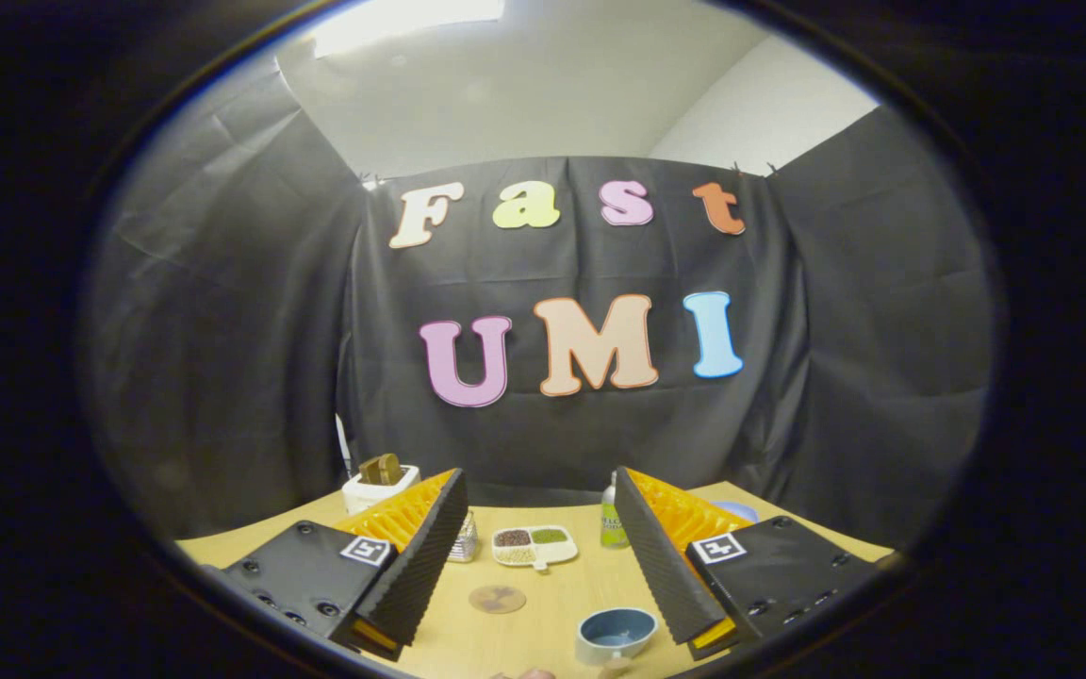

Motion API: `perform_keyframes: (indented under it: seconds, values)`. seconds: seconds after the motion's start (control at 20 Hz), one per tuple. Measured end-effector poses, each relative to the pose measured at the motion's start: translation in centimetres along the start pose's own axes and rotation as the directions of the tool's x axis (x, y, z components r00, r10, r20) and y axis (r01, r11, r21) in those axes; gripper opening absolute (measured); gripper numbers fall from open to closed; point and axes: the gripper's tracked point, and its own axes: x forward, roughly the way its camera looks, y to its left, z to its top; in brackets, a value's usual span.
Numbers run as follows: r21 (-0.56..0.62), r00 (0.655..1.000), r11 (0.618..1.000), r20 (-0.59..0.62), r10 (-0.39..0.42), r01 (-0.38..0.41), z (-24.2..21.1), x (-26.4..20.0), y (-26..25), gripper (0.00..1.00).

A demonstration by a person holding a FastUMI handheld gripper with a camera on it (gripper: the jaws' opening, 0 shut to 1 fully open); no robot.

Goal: Take the bottle from table, then pour the juice into the cup, finally place the bottle on the coaster

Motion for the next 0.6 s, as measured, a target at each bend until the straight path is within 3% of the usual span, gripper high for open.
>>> perform_keyframes:
  seconds: [0.35,0.6]
  values:
    - [0.037,1.0,0.999,0.0,-0.001,0.001,-1.8,-0.9,1.8,0.97]
    - [0.01,0.999,0.999,-0.037,0.033,-0.033,-4.3,-1.4,5.9,0.97]
